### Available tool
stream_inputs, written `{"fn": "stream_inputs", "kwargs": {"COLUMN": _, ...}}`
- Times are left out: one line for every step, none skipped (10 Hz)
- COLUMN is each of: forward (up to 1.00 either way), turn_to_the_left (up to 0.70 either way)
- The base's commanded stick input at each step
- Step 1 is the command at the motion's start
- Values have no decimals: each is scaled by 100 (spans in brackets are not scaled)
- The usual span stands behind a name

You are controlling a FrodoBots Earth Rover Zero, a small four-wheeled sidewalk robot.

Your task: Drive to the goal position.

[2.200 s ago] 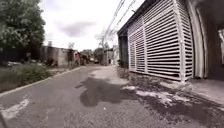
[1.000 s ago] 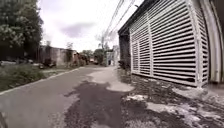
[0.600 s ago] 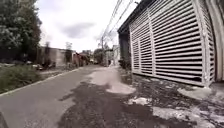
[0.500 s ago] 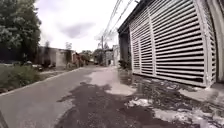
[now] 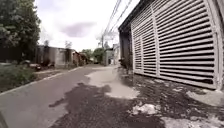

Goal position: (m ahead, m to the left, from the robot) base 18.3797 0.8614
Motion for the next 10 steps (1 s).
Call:
{"fn": "stream_inputs", "kwargs": {"forward": 50, "turn_to_the_left": 0}}
{"fn": "stream_inputs", "kwargs": {"forward": 50, "turn_to_the_left": 0}}
{"fn": "stream_inputs", "kwargs": {"forward": 50, "turn_to_the_left": 0}}
{"fn": "stream_inputs", "kwargs": {"forward": 50, "turn_to_the_left": 0}}
{"fn": "stream_inputs", "kwargs": {"forward": 50, "turn_to_the_left": 0}}
{"fn": "stream_inputs", "kwargs": {"forward": 50, "turn_to_the_left": 0}}
{"fn": "stream_inputs", "kwargs": {"forward": 50, "turn_to_the_left": 0}}
{"fn": "stream_inputs", "kwargs": {"forward": 50, "turn_to_the_left": 0}}
{"fn": "stream_inputs", "kwargs": {"forward": 50, "turn_to_the_left": 0}}
{"fn": "stream_inputs", "kwargs": {"forward": 50, "turn_to_the_left": 0}}
